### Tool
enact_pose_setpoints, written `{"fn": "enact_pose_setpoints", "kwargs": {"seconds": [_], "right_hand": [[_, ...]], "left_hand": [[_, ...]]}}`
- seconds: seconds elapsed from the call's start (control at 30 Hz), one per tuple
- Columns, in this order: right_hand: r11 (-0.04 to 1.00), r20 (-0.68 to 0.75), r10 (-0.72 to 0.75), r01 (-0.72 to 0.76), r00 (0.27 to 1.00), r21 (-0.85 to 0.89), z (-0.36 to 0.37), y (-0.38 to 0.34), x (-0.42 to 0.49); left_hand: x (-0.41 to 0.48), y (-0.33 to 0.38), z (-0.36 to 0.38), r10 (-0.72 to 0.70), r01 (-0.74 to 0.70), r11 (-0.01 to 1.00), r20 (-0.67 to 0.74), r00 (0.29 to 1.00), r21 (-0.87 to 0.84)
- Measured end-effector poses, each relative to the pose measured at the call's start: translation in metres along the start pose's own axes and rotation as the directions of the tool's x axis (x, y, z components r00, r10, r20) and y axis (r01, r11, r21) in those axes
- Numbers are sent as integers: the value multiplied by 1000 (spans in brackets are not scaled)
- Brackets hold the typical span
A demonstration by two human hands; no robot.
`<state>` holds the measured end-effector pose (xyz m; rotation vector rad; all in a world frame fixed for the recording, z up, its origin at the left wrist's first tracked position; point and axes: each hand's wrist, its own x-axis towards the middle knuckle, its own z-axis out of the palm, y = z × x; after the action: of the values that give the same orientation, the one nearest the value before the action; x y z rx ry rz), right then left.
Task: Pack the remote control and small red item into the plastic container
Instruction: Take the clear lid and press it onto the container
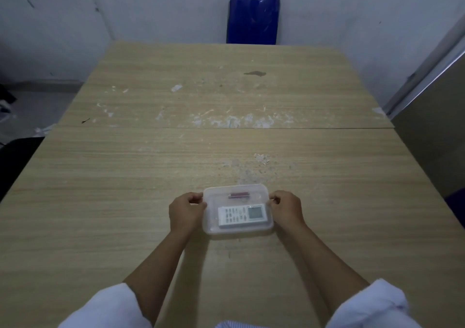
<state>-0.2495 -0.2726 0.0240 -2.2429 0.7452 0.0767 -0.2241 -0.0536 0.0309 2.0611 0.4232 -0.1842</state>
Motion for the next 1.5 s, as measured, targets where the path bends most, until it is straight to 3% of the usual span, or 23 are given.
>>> {"fn": "enact_pose_setpoints", "kwargs": {"seconds": [0.17,0.23,0.37,0.57,0.8,0.87,0.93,1.0,1.03,1.1,1.17,1.37,1.5], "right_hand": [[997,22,39,-40,999,63,1,2,4],[1000,30,-28,28,999,-2,3,1,5],[988,-51,-148,150,988,29,11,-7,9],[938,-22,182,-167,983,305,19,-8,22],[906,15,232,-221,973,362,24,-2,26],[949,-47,162,-143,986,283,23,-5,22],[992,-146,-121,125,982,16,24,-3,16],[882,-32,-432,415,901,-223,29,-3,7],[823,64,-500,497,863,-275,31,-2,2],[761,202,-523,560,828,-327,37,2,-2],[730,240,-523,575,818,-369,41,7,-3],[706,220,-517,557,827,-437,46,10,-2],[761,232,-512,562,827,-325,43,8,0]], "left_hand": [[4,2,2,-5,5,1000,11,1000,28],[2,2,4,-8,8,999,4,1000,37],[8,4,9,-62,62,998,-24,998,-33],[20,1,19,-166,161,974,-20,986,-160],[30,-9,22,-165,165,966,15,986,-199],[28,-6,22,-119,117,983,-9,993,-140],[24,-4,21,41,-42,999,-55,998,-9],[18,-4,21,293,-286,944,-23,956,164],[15,-6,21,387,-386,891,46,921,238],[10,-13,24,472,-516,773,209,857,369],[6,-22,27,488,-564,705,281,826,431],[7,-29,31,487,-567,635,297,821,525],[8,-26,32,457,-553,667,312,833,499]]}}
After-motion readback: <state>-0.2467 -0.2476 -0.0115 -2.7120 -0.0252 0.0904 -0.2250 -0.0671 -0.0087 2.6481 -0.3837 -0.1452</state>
